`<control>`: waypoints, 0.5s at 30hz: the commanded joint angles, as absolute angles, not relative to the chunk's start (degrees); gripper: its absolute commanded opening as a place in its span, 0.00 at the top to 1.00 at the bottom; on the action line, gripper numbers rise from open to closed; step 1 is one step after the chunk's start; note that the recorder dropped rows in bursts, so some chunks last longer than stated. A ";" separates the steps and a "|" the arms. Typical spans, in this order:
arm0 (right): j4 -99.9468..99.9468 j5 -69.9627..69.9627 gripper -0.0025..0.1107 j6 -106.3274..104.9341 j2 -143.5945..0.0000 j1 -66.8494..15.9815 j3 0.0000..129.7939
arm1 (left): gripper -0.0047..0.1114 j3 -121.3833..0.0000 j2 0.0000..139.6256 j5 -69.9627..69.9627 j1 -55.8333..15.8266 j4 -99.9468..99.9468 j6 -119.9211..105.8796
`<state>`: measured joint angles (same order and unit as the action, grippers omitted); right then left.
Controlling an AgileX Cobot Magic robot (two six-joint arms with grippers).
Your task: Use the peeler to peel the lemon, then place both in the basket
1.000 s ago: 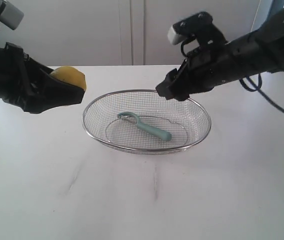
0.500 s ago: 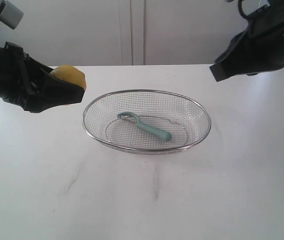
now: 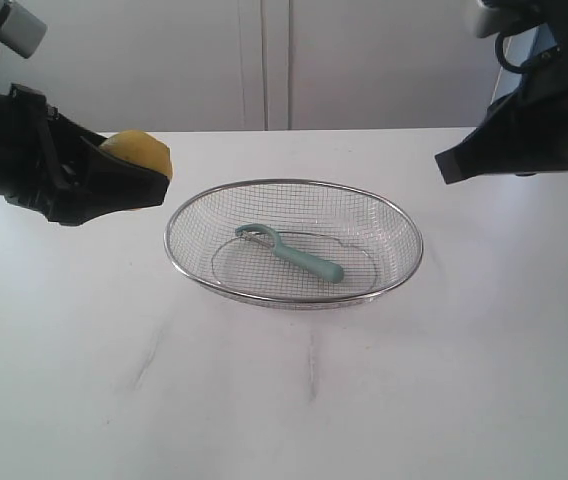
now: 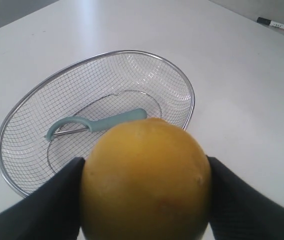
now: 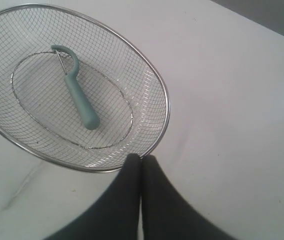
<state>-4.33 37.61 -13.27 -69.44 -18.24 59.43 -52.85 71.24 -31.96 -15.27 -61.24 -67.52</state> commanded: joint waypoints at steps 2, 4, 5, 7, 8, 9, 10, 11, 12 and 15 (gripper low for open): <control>-4.61 36.96 0.98 -12.99 -69.22 -18.21 59.10 | 0.96 -53.13 70.75 -33.26 -15.17 -62.90 -67.29; -4.61 36.96 0.98 -12.99 -69.22 -18.21 59.10 | 0.96 -52.39 70.75 -34.13 -15.17 -62.77 -67.29; -4.61 36.96 0.98 -12.99 -69.22 -18.21 59.10 | 0.96 -51.99 70.75 -34.25 -15.17 -62.76 -66.96; -4.60 37.48 0.98 -12.99 -69.22 -18.21 59.10 | 0.96 -51.41 70.75 -34.13 -15.17 -62.76 -64.81; -4.60 37.64 0.98 -12.99 -69.11 -18.21 59.10 | 0.96 -51.41 70.89 -33.87 -15.17 -62.76 -63.21; -4.60 37.60 0.98 -12.89 -69.11 -18.21 59.10 | 0.96 -51.41 70.99 -33.23 -15.17 -62.90 -62.07; -4.60 37.60 0.98 -12.78 -69.11 -18.21 59.10 | 0.96 -51.41 71.13 -31.94 -15.17 -63.19 -61.15; -4.60 37.60 0.98 -12.66 -69.11 -18.21 59.10 | 0.96 -51.51 71.37 -30.77 -15.17 -63.76 -61.02; -4.60 37.60 0.98 -12.66 -69.11 -18.21 59.10 | 0.96 -51.83 71.52 -29.82 -15.17 -64.14 -61.02; -4.73 37.60 0.98 -12.55 -69.11 -18.21 59.10 | 0.96 -54.76 73.65 -30.50 -15.17 -62.56 -57.01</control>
<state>-4.41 37.61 -13.05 -69.44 -18.24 59.43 -52.30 72.35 -30.14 -15.27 -61.73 -60.82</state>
